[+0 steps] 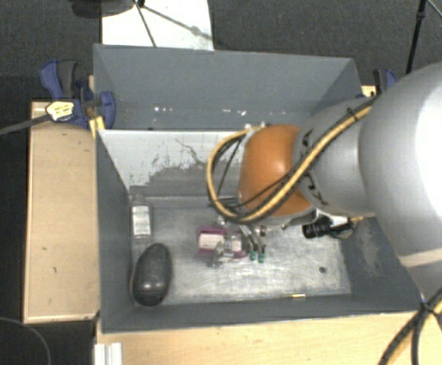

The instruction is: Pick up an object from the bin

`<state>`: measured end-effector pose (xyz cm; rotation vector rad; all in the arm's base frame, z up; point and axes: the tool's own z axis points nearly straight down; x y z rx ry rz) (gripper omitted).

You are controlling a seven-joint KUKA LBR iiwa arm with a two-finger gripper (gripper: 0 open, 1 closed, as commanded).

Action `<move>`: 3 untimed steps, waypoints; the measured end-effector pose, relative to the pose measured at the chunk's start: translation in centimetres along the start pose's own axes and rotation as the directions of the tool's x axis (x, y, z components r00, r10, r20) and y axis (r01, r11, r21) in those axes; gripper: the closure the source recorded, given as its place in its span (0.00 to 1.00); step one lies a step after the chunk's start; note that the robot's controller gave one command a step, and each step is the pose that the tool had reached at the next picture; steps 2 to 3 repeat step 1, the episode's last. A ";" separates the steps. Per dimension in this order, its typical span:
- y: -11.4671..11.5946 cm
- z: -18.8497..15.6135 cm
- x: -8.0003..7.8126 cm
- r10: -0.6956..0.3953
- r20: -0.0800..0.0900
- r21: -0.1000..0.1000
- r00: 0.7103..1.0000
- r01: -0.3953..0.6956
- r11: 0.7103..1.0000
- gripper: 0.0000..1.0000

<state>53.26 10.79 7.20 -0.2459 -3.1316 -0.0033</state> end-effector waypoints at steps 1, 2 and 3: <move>-0.1 -18.8 -0.3 -0.098 0.009 0.000 0.995 0.098 0.995 1.00; -0.1 -18.8 -0.3 -0.098 0.009 0.000 0.995 0.098 0.995 1.00; -0.1 -18.8 -0.3 -0.098 0.009 0.000 0.995 0.098 0.995 1.00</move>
Offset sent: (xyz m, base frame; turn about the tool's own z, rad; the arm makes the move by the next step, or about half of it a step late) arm 0.0016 -0.0017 0.1838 -0.0997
